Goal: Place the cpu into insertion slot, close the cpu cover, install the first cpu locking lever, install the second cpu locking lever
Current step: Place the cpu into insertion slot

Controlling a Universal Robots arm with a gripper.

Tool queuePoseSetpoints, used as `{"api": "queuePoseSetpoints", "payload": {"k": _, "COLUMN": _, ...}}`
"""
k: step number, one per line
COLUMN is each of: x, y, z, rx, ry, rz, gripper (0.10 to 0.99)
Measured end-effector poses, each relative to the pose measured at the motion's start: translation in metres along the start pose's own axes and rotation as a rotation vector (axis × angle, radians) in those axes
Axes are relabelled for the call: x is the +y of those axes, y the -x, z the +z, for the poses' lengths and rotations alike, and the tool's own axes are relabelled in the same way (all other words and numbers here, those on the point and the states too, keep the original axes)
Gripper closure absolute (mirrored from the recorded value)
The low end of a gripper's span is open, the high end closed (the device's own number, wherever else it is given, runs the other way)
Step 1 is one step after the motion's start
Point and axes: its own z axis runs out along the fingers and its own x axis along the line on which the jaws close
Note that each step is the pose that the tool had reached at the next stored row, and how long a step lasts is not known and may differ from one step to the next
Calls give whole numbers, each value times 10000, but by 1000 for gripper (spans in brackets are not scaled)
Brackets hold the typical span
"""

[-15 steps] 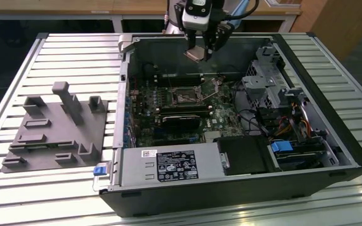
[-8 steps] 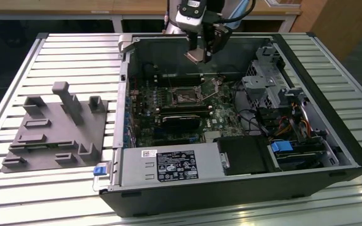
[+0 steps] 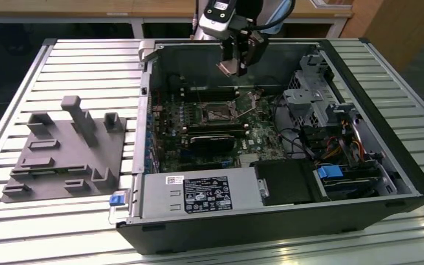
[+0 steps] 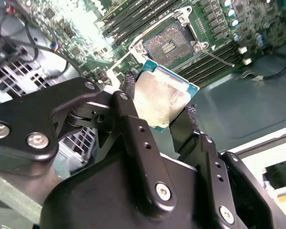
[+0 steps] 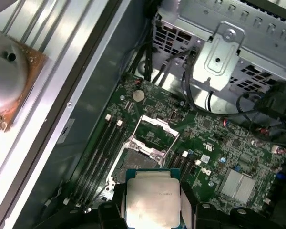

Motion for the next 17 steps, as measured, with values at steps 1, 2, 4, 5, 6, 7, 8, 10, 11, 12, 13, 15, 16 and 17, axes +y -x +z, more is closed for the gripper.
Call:
{"api": "queuePoseSetpoints", "payload": {"k": 1, "x": 0, "y": 0, "z": 5, "rx": -16, "ry": 2, "rz": 160, "gripper": 545}}
{"api": "queuePoseSetpoints", "payload": {"k": 2, "x": -1, "y": 0, "z": 10, "rx": -32, "ry": 3, "rz": 311, "gripper": 545}}
{"api": "queuePoseSetpoints", "payload": {"k": 4, "x": -2, "y": 0, "z": 18, "rx": -63, "ry": 4, "rz": 617, "gripper": 545}}
{"api": "queuePoseSetpoints", "payload": {"k": 5, "x": -2, "y": 0, "z": 22, "rx": -75, "ry": 6, "rz": 751, "gripper": 545}}
{"api": "queuePoseSetpoints", "payload": {"k": 6, "x": -2, "y": 0, "z": 25, "rx": -87, "ry": 8, "rz": 883, "gripper": 545}}
{"api": "queuePoseSetpoints", "payload": {"k": 7, "x": -2, "y": 0, "z": 28, "rx": -98, "ry": 10, "rz": 1016, "gripper": 545}}
{"api": "queuePoseSetpoints", "payload": {"k": 8, "x": -3, "y": 1, "z": 31, "rx": -109, "ry": 11, "rz": 1145, "gripper": 545}}
{"api": "queuePoseSetpoints", "payload": {"k": 10, "x": -3, "y": 1, "z": 36, "rx": -130, "ry": 15, "rz": 1382, "gripper": 545}}
{"api": "queuePoseSetpoints", "payload": {"k": 11, "x": -3, "y": 1, "z": 38, "rx": -139, "ry": 16, "rz": 1483, "gripper": 545}}
{"api": "queuePoseSetpoints", "payload": {"k": 12, "x": -3, "y": 0, "z": 40, "rx": -147, "ry": 17, "rz": 1579, "gripper": 545}}
{"api": "queuePoseSetpoints", "payload": {"k": 13, "x": -3, "y": 0, "z": 42, "rx": -154, "ry": 18, "rz": 1668, "gripper": 545}}
{"api": "queuePoseSetpoints", "payload": {"k": 15, "x": -3, "y": 0, "z": 46, "rx": -167, "ry": 21, "rz": 1823, "gripper": 545}}
{"api": "queuePoseSetpoints", "payload": {"k": 16, "x": -4, "y": 0, "z": 48, "rx": -173, "ry": 22, "rz": 1895, "gripper": 545}}
{"api": "queuePoseSetpoints", "payload": {"k": 17, "x": -4, "y": 0, "z": 49, "rx": -179, "ry": 22, "rz": 1963, "gripper": 545}}
